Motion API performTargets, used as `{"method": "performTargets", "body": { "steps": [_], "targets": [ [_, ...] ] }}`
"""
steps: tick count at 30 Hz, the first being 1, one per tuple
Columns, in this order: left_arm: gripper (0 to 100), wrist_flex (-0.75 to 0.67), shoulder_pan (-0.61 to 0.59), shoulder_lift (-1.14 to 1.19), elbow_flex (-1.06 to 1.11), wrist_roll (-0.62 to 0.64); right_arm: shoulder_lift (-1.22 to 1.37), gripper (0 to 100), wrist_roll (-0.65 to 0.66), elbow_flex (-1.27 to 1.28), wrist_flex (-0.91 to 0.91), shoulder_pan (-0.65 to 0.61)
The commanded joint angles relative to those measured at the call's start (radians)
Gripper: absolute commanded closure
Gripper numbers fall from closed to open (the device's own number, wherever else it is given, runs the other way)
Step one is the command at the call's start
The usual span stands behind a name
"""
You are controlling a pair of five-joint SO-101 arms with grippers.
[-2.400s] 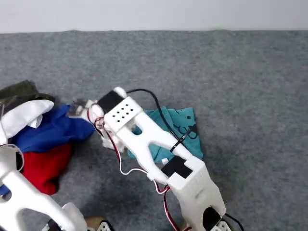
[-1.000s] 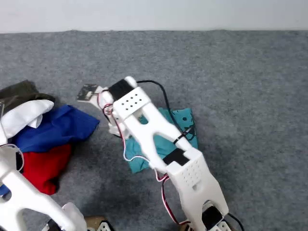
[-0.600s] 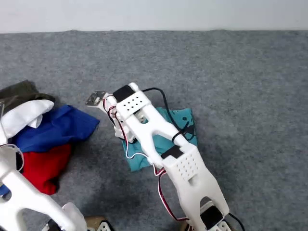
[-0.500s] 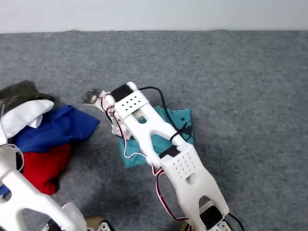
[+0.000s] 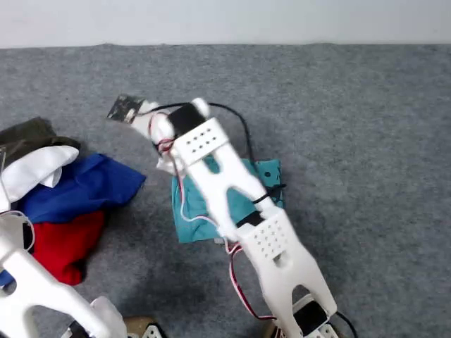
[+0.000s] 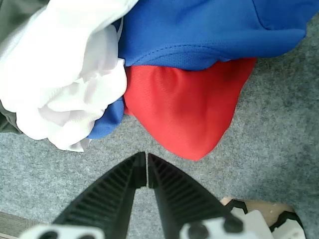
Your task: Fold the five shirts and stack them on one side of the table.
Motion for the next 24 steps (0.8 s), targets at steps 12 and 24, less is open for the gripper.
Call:
{"method": "performTargets", "body": {
  "steps": [12, 24],
  "targets": [
    [98, 0.008, 0.000, -0.032, -0.041, 0.003, -0.151, 80.3, -0.121, 0.253, 0.039, 0.174],
    [98, 0.008, 0.002, -0.032, -0.039, 0.003, -0.096, 80.5, -0.153, 0.278, 0.042, 0.219]
  ]
}}
